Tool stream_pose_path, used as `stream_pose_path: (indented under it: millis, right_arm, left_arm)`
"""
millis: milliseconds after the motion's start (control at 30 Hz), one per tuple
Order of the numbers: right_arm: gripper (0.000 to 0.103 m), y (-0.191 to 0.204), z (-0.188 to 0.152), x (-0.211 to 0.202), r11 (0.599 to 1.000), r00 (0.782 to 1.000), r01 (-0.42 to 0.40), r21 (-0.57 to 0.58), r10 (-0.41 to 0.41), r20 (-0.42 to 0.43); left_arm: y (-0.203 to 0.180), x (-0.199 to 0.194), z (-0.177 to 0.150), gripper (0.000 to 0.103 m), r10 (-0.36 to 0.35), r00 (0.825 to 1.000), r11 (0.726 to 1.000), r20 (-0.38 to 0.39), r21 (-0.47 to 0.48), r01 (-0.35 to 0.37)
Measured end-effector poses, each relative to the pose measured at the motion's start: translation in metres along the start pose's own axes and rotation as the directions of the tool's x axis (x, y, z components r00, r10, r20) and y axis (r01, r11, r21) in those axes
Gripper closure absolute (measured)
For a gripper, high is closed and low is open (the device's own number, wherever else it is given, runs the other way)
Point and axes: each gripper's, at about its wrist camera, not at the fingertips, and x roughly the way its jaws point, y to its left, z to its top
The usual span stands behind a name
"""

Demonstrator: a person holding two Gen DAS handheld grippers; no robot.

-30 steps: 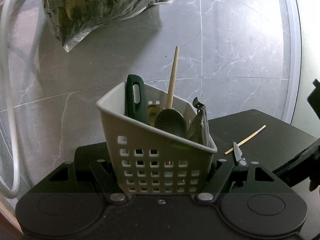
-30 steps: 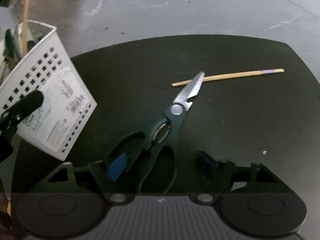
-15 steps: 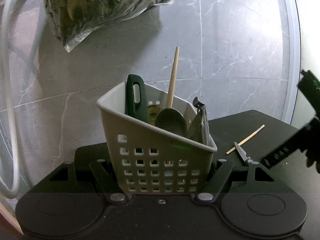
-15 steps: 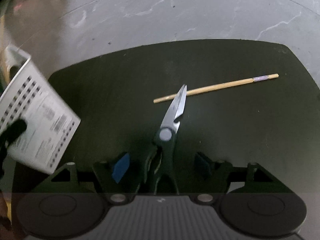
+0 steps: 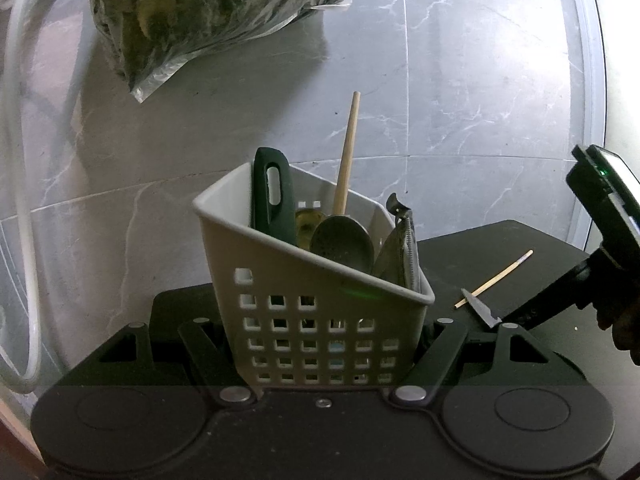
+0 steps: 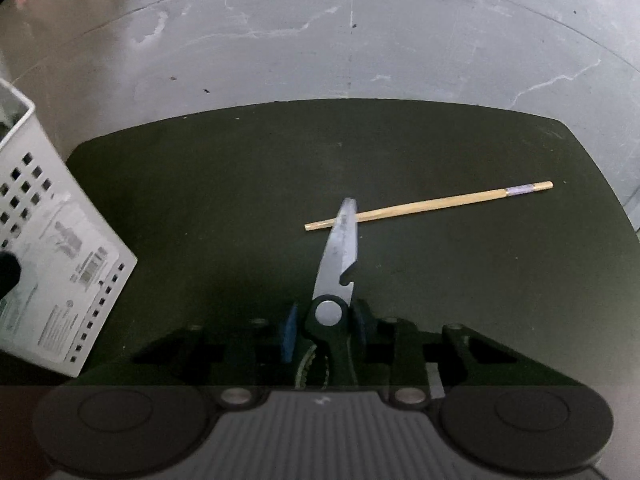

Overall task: Organize utensils
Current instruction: 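Grasp the green-handled scissors by the blade with the right tool, then lift the scissors with the right tool and drop them into the caddy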

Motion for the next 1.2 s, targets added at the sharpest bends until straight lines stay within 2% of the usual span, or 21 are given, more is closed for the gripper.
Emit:
stream_pose_path:
  millis: [267,367,467,567,667,767,833,867,933,1000,1033,1100,1133,1200]
  right_arm:
    - [0.075,-0.016,-0.011,-0.013,0.995,0.996,-0.075,0.068,0.071,0.052]
    - [0.075,-0.023,-0.015,-0.027,0.99,0.987,-0.11,0.092,0.098,0.126]
    - [0.075,-0.025,-0.017,-0.048,0.984,0.961,-0.154,0.088,0.129,0.245]
    - [0.075,-0.022,-0.018,-0.072,0.982,0.915,-0.184,0.043,0.155,0.373]
    - [0.075,-0.019,-0.011,-0.101,0.977,0.853,-0.213,0.006,0.183,0.49]
    - [0.074,-0.01,0.006,-0.14,0.96,0.748,-0.268,-0.084,0.262,0.61]
    - [0.074,-0.001,0.019,-0.163,0.937,0.662,-0.307,-0.166,0.336,0.67]
    - [0.074,0.005,0.025,-0.173,0.919,0.612,-0.331,-0.213,0.381,0.693]
    - [0.074,0.018,0.033,-0.184,0.884,0.533,-0.371,-0.285,0.454,0.714]
    - [0.074,0.031,0.039,-0.184,0.845,0.468,-0.399,-0.356,0.521,0.714]
    - [0.074,0.041,0.04,-0.179,0.832,0.449,-0.389,-0.396,0.547,0.707]
    - [0.074,0.058,0.039,-0.163,0.81,0.438,-0.359,-0.463,0.585,0.683]
    - [0.074,0.064,0.039,-0.153,0.798,0.443,-0.353,-0.489,0.603,0.664]
    - [0.074,0.074,0.037,-0.134,0.782,0.468,-0.339,-0.522,0.622,0.628]
  left_arm:
    - [0.003,0.003,-0.002,0.026,-0.009,1.0,1.0,-0.004,-0.003,0.009]
    - [0.003,0.005,-0.001,0.026,-0.01,1.0,1.0,-0.007,0.0,0.01]
    - [0.002,0.006,-0.001,0.026,-0.011,1.0,1.0,-0.007,0.004,0.011]
    - [0.003,0.008,0.0,0.026,-0.017,1.0,1.0,-0.009,0.012,0.017]
    - [0.004,0.01,0.001,0.026,-0.026,1.0,0.999,-0.01,0.018,0.027]
    - [0.004,0.012,0.001,0.026,-0.038,0.999,0.999,-0.014,0.023,0.038]
    - [0.005,0.014,0.002,0.026,-0.045,0.999,0.999,-0.016,0.027,0.046]
    - [0.004,0.016,0.002,0.026,-0.048,0.999,0.998,-0.016,0.027,0.049]
    - [0.003,0.018,0.002,0.026,-0.047,0.999,0.999,-0.015,0.025,0.048]
    - [0.002,0.019,0.002,0.026,-0.047,0.999,0.999,-0.013,0.024,0.048]
    - [0.002,0.02,0.002,0.026,-0.048,0.999,0.998,-0.013,0.026,0.049]
    - [0.002,0.022,0.003,0.026,-0.044,0.999,0.999,-0.014,0.022,0.045]
    - [0.001,0.022,0.002,0.026,-0.041,0.999,0.999,-0.014,0.022,0.042]
    - [0.001,0.024,0.003,0.026,-0.036,0.999,0.999,-0.014,0.02,0.037]
